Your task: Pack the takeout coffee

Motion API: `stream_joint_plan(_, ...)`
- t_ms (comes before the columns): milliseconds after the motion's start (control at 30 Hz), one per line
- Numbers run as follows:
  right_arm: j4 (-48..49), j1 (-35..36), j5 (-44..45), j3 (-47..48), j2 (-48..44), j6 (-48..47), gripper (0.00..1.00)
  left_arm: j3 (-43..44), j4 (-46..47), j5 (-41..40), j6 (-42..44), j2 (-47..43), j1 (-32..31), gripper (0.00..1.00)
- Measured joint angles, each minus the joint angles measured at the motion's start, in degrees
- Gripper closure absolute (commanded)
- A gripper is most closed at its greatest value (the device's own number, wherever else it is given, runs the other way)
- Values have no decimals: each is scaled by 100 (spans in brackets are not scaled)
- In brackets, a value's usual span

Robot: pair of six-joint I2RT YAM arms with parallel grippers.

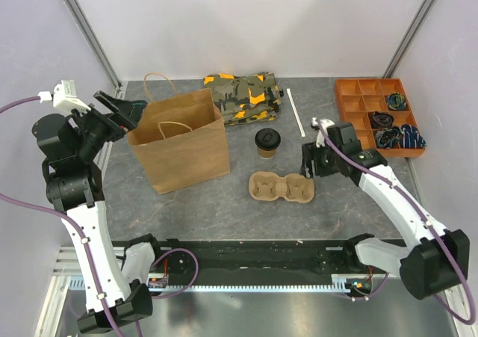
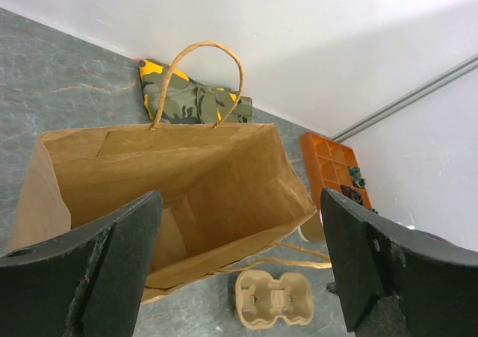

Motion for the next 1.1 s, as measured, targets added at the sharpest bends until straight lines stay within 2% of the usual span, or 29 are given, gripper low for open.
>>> stream_joint_plan(167, -201, -726, -380, -1058, -192, 957, 47, 13, -2, -33, -111, 2, 0, 7)
stream_joint_plan(333, -173, -769, -518, -1493, -415, 1567, 47, -24, 24, -26, -264, 37, 0, 7)
stream_joint_plan(500, 304, -905, -638, -1729, -249, 1958, 50, -149, 26, -17, -310, 68, 2, 7)
stream_joint_plan(800, 940, -931, -791, -1971, 20, 2199, 57, -221, 83, 31, -310, 103, 28, 7)
stream_joint_plan(1100, 1180, -957, -820, -2103, 61, 2293, 59, -313, 118, 96, -310, 164, 142, 11)
